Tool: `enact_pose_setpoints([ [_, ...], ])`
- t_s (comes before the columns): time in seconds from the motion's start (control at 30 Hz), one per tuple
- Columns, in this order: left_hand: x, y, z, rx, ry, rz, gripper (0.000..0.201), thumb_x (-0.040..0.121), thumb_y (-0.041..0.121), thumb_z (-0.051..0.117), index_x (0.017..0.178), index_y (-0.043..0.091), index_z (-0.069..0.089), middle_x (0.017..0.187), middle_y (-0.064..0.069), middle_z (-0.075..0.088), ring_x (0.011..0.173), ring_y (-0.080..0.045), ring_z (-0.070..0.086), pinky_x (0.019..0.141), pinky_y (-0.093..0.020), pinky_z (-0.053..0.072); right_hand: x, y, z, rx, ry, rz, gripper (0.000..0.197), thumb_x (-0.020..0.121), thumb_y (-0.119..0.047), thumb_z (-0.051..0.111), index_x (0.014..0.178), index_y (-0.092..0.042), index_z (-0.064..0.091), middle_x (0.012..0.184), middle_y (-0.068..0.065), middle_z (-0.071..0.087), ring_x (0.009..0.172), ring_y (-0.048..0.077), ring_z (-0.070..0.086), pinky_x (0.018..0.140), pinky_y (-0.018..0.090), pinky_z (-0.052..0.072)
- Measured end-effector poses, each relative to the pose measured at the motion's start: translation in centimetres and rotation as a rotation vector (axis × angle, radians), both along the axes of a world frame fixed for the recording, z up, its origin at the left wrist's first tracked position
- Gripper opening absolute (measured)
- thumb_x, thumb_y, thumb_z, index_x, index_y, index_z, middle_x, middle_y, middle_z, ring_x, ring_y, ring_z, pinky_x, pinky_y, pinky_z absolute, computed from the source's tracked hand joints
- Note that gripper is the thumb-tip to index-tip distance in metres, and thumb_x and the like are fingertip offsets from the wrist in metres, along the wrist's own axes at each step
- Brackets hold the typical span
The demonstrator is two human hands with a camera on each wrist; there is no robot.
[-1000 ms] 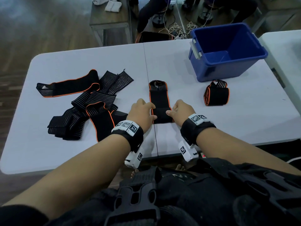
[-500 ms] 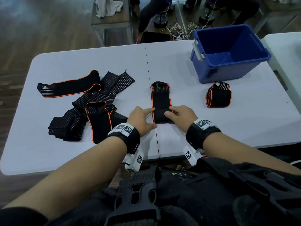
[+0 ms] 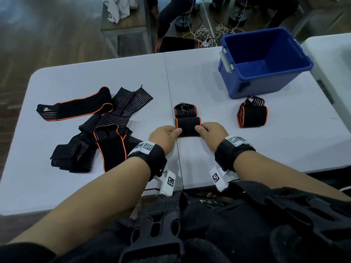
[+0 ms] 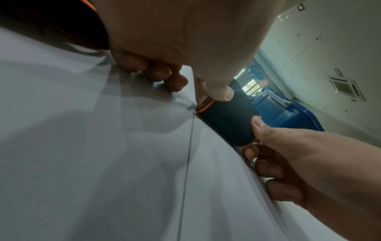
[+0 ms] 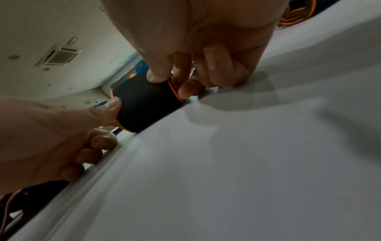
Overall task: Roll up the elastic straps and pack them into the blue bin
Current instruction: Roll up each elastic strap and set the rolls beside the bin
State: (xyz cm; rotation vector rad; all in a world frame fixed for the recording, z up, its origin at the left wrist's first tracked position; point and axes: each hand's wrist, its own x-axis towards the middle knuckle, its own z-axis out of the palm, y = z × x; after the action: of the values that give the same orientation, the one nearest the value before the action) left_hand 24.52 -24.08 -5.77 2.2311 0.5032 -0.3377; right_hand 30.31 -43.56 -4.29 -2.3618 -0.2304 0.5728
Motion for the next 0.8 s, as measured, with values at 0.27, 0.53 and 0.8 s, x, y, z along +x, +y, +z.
enact_pose_setpoints([
  [0.27, 0.4, -0.9, 0.4, 0.108, 0.065, 0.016, 0.052, 0.097, 0.063, 0.035, 0.071, 0.024, 0.056, 0.075, -0.002, 0.063, 0.08, -0.027, 0.061, 0.076, -0.039, 0.052, 0.9, 0.1, 0.1, -0.071, 0.018, 0.051, 0.049, 0.104, -0.042, 0.037, 0.074, -0.01, 0.058, 0.076, 0.011, 0.062, 0.072, 0.029, 0.056, 0.066, 0.035, 0.039],
  [0.53, 1.4, -1.4, 1.0, 0.174, 0.122, 0.041, 0.056, 0.101, 0.06, 0.031, 0.069, 0.02, 0.055, 0.074, -0.003, 0.061, 0.081, -0.031, 0.061, 0.077, -0.039, 0.049, 1.9, 0.8, 0.5, -0.175, 0.111, 0.041, 0.052, 0.103, -0.05, 0.034, 0.075, -0.012, 0.058, 0.071, 0.004, 0.056, 0.074, 0.028, 0.056, 0.069, 0.032, 0.038],
  [0.8, 3.1, -3.5, 2.5, 0.15, -0.025, 0.213, 0.022, 0.091, 0.039, 0.066, 0.089, 0.019, 0.058, 0.081, 0.005, 0.06, 0.078, -0.018, 0.057, 0.072, -0.029, 0.041, 1.7, 0.0, 1.1, -0.078, 0.033, -0.254, 0.025, 0.092, -0.033, 0.063, 0.089, -0.008, 0.059, 0.083, 0.007, 0.061, 0.075, 0.025, 0.057, 0.06, 0.029, 0.036],
])
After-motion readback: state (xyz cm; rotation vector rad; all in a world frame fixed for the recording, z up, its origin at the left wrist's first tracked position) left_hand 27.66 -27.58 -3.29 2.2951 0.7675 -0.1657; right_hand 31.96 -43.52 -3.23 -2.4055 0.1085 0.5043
